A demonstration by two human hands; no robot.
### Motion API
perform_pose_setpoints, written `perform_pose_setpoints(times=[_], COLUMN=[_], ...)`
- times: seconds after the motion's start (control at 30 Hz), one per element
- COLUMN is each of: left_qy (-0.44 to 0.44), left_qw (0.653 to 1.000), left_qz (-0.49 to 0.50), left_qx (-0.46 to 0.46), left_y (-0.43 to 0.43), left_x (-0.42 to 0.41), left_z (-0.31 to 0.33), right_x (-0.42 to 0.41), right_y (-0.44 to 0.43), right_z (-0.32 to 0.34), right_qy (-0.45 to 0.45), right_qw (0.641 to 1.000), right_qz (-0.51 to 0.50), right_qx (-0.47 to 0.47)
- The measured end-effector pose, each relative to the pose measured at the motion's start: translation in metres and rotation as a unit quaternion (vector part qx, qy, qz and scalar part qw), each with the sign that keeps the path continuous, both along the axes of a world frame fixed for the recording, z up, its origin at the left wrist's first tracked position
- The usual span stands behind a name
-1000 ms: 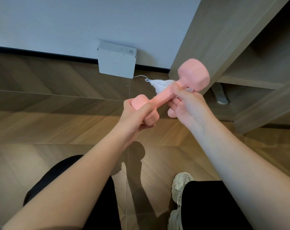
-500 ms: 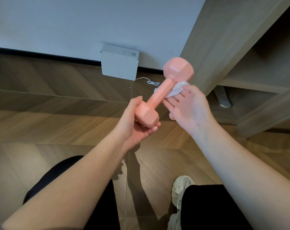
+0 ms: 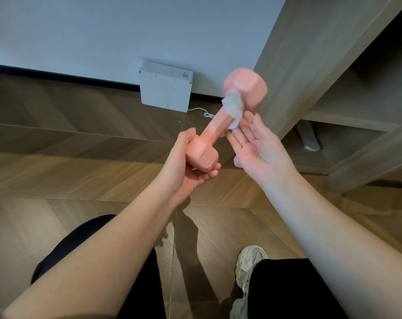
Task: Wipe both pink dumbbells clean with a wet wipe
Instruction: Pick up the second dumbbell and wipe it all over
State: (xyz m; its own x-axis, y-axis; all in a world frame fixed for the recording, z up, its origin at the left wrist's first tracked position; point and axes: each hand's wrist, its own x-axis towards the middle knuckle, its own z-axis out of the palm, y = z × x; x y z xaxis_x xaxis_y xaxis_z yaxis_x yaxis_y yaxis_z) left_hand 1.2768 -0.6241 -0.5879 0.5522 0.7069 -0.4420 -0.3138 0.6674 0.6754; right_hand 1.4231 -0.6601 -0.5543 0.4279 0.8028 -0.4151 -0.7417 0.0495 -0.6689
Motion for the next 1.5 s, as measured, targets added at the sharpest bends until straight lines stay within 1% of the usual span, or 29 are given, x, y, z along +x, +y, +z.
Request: perform_pose_setpoints(times=[0.03, 0.13, 0.23, 0.3, 0.37, 0.47, 0.53, 0.6, 0.63, 0.67, 0.7, 0.77, 0.8, 0.83, 0.87, 0.9, 0.93, 0.97, 1.0, 1.03, 1.07, 1.1, 1.2, 1.33, 1.37, 1.43, 1.47, 1.5], left_qy=[0.004, 0.007, 0.002, 0.012, 0.037, 0.088, 0.116, 0.137, 0.158, 0.191, 0.220, 0.241, 0.242, 0.242, 0.238, 0.226, 0.206, 0.173, 0.131, 0.094, 0.070, 0.059, 0.040, 0.006, -0.006, -0.030, -0.040, -0.047], left_qw=[1.000, 0.999, 0.997, 0.995, 0.992, 0.982, 0.971, 0.950, 0.930, 0.896, 0.849, 0.734, 0.690, 0.675, 0.696, 0.749, 0.820, 0.891, 0.944, 0.971, 0.980, 0.981, 0.985, 0.990, 0.991, 0.990, 0.990, 0.990], left_qz=[-0.004, -0.024, -0.039, -0.040, -0.038, -0.032, -0.016, 0.007, 0.017, 0.025, 0.034, 0.049, 0.049, 0.047, 0.039, 0.022, -0.004, -0.037, -0.079, -0.120, -0.150, -0.166, -0.148, -0.106, -0.099, -0.092, -0.091, -0.089], left_qx=[0.010, 0.041, 0.065, 0.086, 0.117, 0.165, 0.210, 0.279, 0.331, 0.400, 0.480, 0.633, 0.680, 0.695, 0.676, 0.622, 0.534, 0.419, 0.292, 0.182, 0.114, 0.084, 0.078, 0.091, 0.094, 0.100, 0.100, 0.095], left_y=[0.000, -0.005, -0.009, -0.008, -0.007, -0.007, -0.011, -0.015, -0.016, -0.016, -0.014, -0.007, -0.003, -0.001, -0.002, -0.003, -0.005, -0.006, -0.005, -0.002, 0.000, 0.002, -0.001, -0.005, -0.005, -0.004, -0.004, -0.003], left_x=[0.000, 0.001, 0.003, 0.004, 0.003, 0.005, 0.007, 0.009, 0.009, 0.007, 0.004, -0.001, -0.004, -0.005, -0.005, -0.003, -0.003, -0.003, -0.004, -0.006, -0.008, -0.010, -0.012, -0.011, -0.012, -0.014, -0.014, -0.014], left_z=[0.000, -0.002, -0.003, -0.004, -0.004, -0.004, -0.005, -0.006, -0.008, -0.009, -0.011, -0.013, -0.014, -0.015, -0.016, -0.017, -0.015, -0.010, -0.006, -0.004, -0.004, -0.003, -0.005, -0.005, -0.004, 0.000, 0.001, 0.002], right_x=[-0.002, -0.003, -0.002, -0.001, -0.001, -0.002, -0.001, 0.000, 0.000, 0.001, 0.002, 0.002, 0.003, 0.003, 0.004, 0.005, 0.005, 0.005, 0.005, 0.005, 0.005, 0.005, 0.002, -0.008, -0.011, -0.016, -0.018, -0.020], right_y=[0.002, 0.007, 0.010, 0.012, 0.013, 0.014, 0.015, 0.016, 0.016, 0.017, 0.017, 0.017, 0.017, 0.016, 0.016, 0.016, 0.017, 0.016, 0.017, 0.016, 0.016, 0.015, 0.012, 0.008, 0.006, 0.003, 0.000, -0.002], right_z=[0.001, 0.003, 0.002, 0.001, 0.004, 0.005, 0.005, 0.008, 0.010, 0.011, 0.012, 0.012, 0.011, 0.011, 0.011, 0.011, 0.012, 0.012, 0.013, 0.012, 0.012, 0.012, 0.013, 0.007, 0.003, -0.004, -0.007, -0.008], right_qy=[-0.013, -0.011, -0.070, -0.097, -0.096, -0.081, -0.054, -0.033, -0.021, -0.005, 0.014, 0.062, 0.083, 0.094, 0.093, 0.085, 0.071, 0.054, 0.037, 0.023, 0.014, 0.010, -0.005, -0.141, -0.183, -0.273, -0.303, -0.315], right_qw=[1.000, 0.999, 0.993, 0.991, 0.993, 0.993, 0.994, 0.993, 0.993, 0.993, 0.994, 0.993, 0.992, 0.991, 0.990, 0.990, 0.990, 0.991, 0.992, 0.993, 0.993, 0.993, 0.994, 0.986, 0.979, 0.953, 0.939, 0.932], right_qz=[0.002, -0.009, 0.046, 0.059, 0.035, -0.003, -0.030, -0.048, -0.055, -0.058, -0.059, -0.058, -0.059, -0.061, -0.066, -0.075, -0.083, -0.086, -0.084, -0.080, -0.074, -0.070, -0.054, -0.005, 0.020, 0.090, 0.129, 0.161], right_qx=[-0.021, -0.050, -0.079, -0.065, -0.059, -0.090, -0.095, -0.102, -0.103, -0.101, -0.094, -0.081, -0.076, -0.076, -0.080, -0.087, -0.091, -0.090, -0.088, -0.087, -0.089, -0.092, -0.091, -0.089, -0.089, -0.100, -0.095, -0.081])
